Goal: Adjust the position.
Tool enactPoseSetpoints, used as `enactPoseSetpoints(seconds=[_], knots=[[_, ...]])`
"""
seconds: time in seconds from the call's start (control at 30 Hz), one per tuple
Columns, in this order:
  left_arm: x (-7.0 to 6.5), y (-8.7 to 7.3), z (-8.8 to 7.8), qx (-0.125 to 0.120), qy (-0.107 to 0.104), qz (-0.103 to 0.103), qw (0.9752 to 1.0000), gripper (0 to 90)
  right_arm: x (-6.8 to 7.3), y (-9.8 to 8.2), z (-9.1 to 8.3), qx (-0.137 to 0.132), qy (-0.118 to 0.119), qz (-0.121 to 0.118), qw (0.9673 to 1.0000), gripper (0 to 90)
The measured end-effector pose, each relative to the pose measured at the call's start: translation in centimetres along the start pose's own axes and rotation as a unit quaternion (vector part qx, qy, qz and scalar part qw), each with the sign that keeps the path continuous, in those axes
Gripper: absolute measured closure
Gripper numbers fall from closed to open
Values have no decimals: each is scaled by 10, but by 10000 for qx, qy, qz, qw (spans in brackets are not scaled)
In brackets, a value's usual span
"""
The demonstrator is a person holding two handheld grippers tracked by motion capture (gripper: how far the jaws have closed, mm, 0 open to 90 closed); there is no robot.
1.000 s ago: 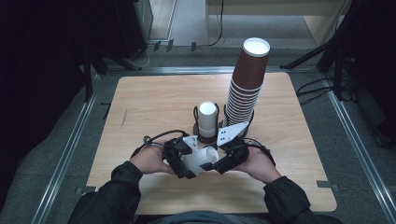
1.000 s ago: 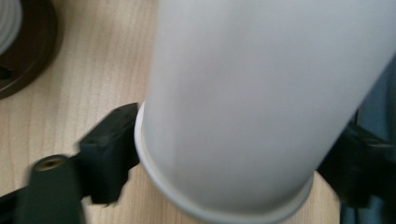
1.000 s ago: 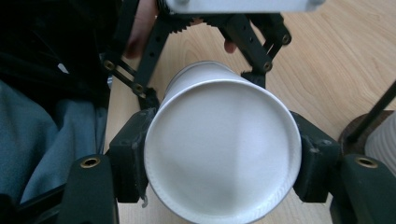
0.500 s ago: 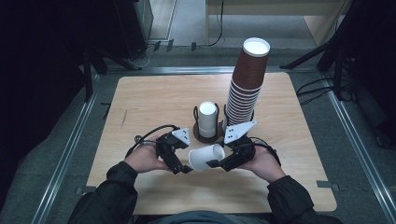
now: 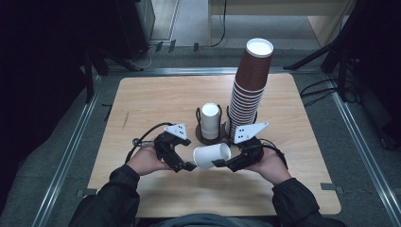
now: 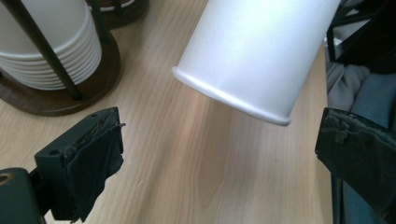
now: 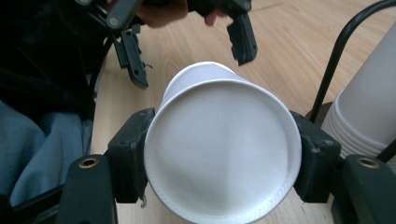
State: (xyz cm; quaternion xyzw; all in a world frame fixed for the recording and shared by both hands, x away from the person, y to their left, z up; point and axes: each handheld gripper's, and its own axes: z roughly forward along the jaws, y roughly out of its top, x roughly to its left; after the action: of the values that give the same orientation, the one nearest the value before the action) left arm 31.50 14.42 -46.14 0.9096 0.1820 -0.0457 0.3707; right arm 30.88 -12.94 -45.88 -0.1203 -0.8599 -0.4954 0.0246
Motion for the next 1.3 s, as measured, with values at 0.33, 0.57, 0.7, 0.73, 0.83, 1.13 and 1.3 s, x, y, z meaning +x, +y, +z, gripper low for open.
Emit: enactPoseSetpoints(seconds=[0.33, 0.57, 0.7, 0.73, 0.83, 1.13, 1.3], knots=[[-4, 4, 5, -284, -298, 34, 9991, 13, 3, 4, -4, -474, 242, 136, 9985, 332], [-6, 6, 7, -392, -429, 79, 9983, 55, 4, 6, -3, -651, 362, 166, 9971, 332], [-8, 7, 10, -398, -513, 91, 9978, 62, 5, 8, -1, -863, 512, 260, 9946, 332], [-9, 7, 10, -398, -529, 107, 9977, 67, 5, 9, -1, -887, 536, 265, 9943, 332], [-10, 8, 9, -469, -580, 168, 9971, 104, 5, 9, 1, -892, 568, 266, 9940, 332], [-10, 9, 7, -394, -735, 235, 9962, 243, 6, 9, 3, -856, 595, 281, 9942, 341], [-10, 9, 5, -386, -708, 291, 9963, 246, 5, 8, 3, -812, 650, 280, 9942, 323]])
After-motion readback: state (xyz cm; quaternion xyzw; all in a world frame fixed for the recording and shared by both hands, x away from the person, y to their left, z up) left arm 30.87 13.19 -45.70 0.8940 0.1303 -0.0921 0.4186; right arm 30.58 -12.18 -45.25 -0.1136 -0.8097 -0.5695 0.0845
